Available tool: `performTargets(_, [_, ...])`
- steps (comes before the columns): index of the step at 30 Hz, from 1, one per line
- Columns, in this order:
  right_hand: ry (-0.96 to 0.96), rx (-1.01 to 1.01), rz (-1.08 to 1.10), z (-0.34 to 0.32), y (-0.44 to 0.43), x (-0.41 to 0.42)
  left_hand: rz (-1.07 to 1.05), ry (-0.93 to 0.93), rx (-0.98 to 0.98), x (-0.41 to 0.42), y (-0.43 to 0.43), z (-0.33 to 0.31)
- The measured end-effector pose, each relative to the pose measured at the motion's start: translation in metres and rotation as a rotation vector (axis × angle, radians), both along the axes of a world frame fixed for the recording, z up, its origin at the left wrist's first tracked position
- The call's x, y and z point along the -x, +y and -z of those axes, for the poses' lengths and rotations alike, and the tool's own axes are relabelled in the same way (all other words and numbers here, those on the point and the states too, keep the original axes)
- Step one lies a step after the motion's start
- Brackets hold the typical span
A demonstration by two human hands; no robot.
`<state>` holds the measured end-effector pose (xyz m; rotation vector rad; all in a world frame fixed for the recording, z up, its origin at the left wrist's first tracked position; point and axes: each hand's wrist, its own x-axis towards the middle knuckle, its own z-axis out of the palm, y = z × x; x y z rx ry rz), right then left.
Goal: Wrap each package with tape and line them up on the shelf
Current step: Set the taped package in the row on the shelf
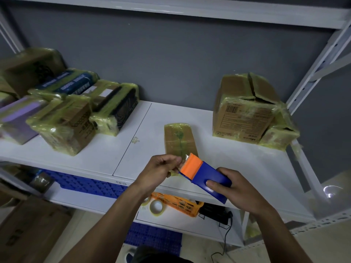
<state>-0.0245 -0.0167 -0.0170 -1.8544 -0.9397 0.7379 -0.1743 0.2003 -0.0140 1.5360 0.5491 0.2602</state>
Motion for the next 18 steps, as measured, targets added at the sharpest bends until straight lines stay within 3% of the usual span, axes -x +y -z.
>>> performTargets(5, [-0.014,0.005,-0.015,0.0,0.0,-0.005,-0.029,-0.005,0.17,-0.003,0.002,0.004])
performTargets(12, [-0.038,0.023,-0.025,-0.001,0.001,-0.005,-0.128,-0.045,-0.077,-0.007,-0.001,0.018])
performTargets(18, [-0.126,0.094,-0.042,-0.009,0.007,-0.007,-0.237,-0.057,-0.058,0.002,0.008,0.026])
